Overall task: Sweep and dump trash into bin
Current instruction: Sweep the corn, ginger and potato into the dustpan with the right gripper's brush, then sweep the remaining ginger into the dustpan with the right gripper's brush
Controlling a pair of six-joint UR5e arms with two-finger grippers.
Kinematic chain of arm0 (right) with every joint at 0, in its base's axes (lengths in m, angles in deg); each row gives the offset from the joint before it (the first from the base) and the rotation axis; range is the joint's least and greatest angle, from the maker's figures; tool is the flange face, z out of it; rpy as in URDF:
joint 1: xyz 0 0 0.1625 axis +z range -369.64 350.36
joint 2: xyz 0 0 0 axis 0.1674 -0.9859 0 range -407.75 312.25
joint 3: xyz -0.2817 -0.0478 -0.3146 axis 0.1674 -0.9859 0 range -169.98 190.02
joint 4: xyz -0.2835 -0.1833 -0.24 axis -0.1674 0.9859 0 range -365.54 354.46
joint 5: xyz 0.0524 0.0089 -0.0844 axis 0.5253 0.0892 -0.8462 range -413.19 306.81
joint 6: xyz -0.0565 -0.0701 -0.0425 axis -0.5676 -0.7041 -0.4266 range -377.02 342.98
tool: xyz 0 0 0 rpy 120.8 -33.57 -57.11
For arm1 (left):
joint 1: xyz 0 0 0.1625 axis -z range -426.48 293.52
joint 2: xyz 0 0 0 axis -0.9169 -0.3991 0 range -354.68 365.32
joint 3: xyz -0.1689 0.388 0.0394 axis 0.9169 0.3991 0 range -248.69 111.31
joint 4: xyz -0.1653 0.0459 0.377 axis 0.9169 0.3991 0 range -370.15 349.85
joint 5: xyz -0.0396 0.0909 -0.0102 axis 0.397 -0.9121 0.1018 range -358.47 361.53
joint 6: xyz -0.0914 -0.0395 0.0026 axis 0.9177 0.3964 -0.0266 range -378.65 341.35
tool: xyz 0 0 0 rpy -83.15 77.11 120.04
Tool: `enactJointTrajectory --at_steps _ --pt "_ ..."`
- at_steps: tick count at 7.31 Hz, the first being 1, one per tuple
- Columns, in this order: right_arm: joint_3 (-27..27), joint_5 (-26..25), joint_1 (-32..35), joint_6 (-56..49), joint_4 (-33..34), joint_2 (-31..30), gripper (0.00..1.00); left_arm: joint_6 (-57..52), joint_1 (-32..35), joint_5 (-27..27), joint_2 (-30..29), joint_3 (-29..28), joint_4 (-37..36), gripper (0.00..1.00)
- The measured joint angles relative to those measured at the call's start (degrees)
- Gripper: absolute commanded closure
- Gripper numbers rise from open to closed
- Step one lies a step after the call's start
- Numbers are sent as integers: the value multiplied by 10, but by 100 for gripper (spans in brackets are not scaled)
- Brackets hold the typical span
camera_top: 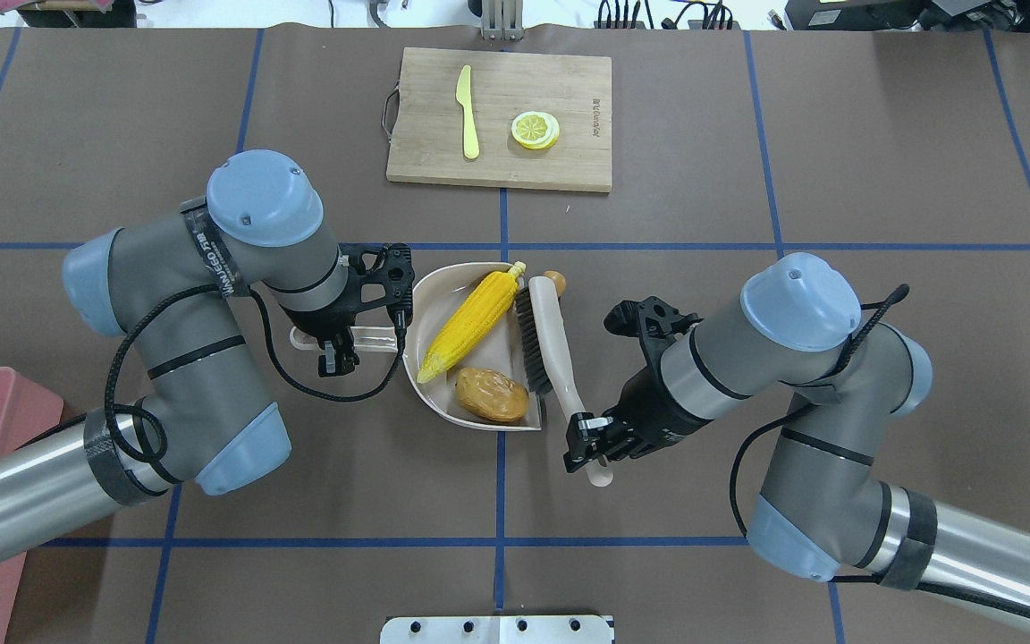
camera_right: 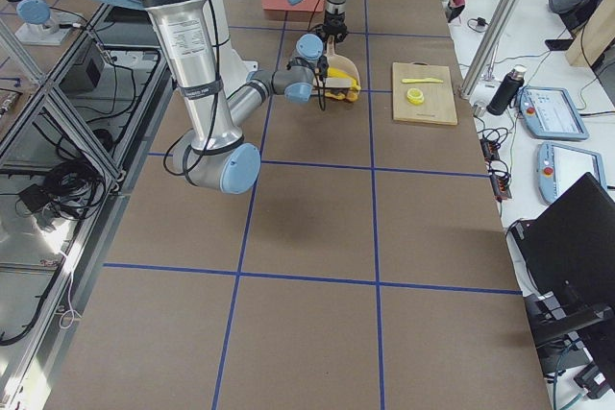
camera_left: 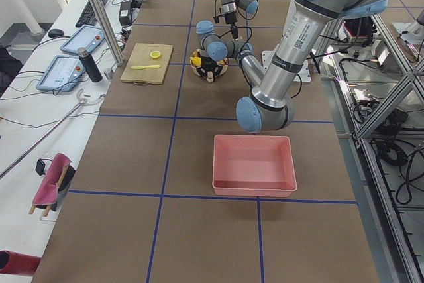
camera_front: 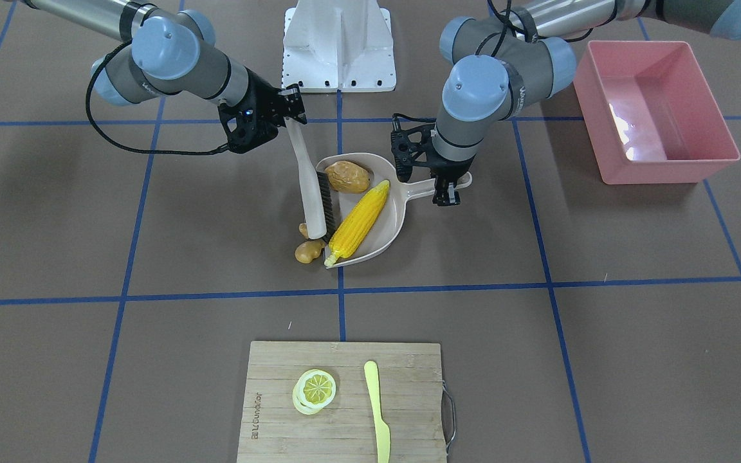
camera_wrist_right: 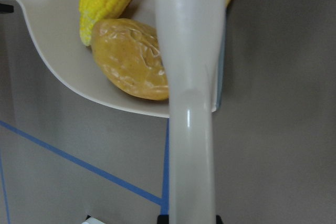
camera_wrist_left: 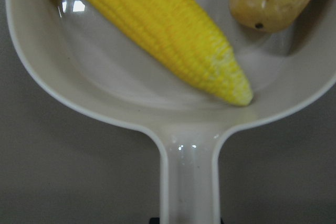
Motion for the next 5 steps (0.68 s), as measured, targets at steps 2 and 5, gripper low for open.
enactJointTrajectory --at_steps 2,5 --pt "0 0 1 12 0 8 100 1 0 0 1 0 1 100" --pt "30 27 36 25 1 -19 100 1 0 0 3 0 9 100"
